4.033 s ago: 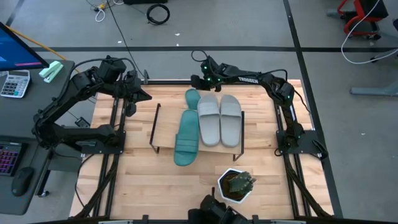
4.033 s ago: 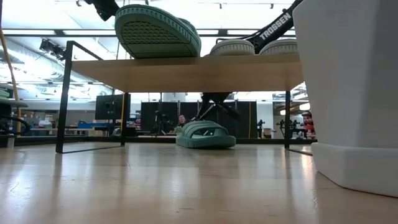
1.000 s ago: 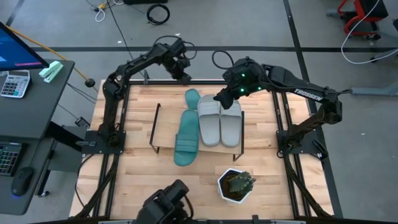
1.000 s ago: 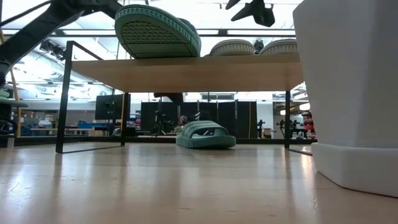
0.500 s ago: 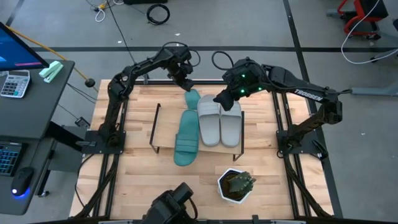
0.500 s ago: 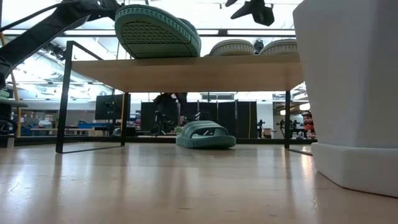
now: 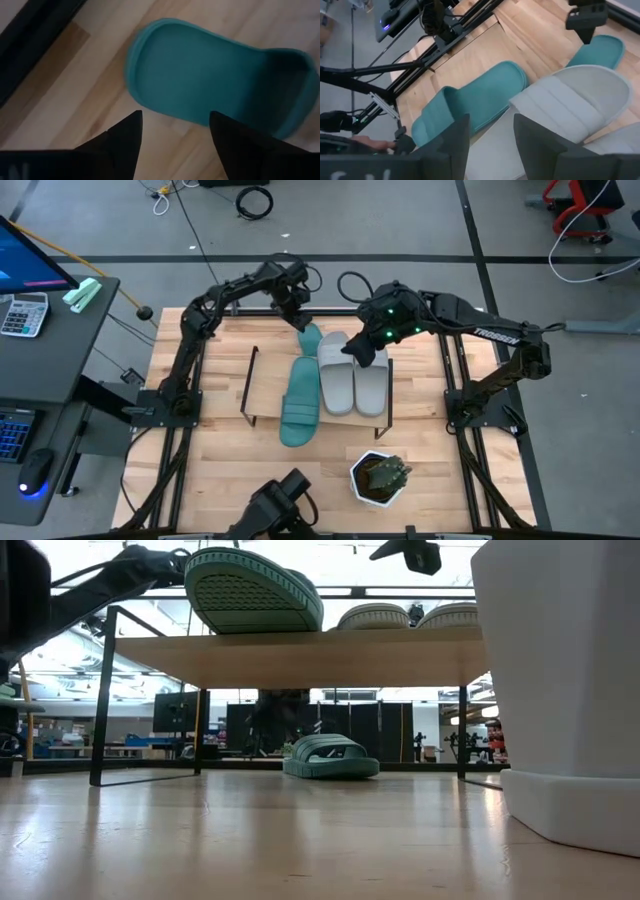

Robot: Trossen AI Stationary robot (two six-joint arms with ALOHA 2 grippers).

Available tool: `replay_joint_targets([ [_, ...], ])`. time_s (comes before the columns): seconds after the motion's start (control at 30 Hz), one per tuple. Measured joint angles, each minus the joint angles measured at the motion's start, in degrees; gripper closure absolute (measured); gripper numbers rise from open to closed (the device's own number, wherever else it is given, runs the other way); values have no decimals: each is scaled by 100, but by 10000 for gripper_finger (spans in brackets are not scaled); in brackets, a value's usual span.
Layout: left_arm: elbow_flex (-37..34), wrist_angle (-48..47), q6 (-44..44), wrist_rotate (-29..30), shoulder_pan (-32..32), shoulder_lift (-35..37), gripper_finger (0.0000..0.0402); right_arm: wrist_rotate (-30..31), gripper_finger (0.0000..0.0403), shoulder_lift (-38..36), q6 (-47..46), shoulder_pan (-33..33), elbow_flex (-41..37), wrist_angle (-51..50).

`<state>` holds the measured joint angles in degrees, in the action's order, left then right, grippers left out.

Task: Pick and place slides into the shelf
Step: Put the green slipper on the shelf

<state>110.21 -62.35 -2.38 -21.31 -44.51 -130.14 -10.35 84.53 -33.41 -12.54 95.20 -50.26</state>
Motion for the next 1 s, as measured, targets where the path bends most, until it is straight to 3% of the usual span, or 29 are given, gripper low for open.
replay_joint_targets([
  [0.67, 2, 459, 474, 69, -33, -445, 145, 12, 243, 4, -111, 111, 0, 81],
  [1.0, 9, 546, 211, -268, 64, -658, 169, 71, 243, 4, -104, 110, 0, 92],
])
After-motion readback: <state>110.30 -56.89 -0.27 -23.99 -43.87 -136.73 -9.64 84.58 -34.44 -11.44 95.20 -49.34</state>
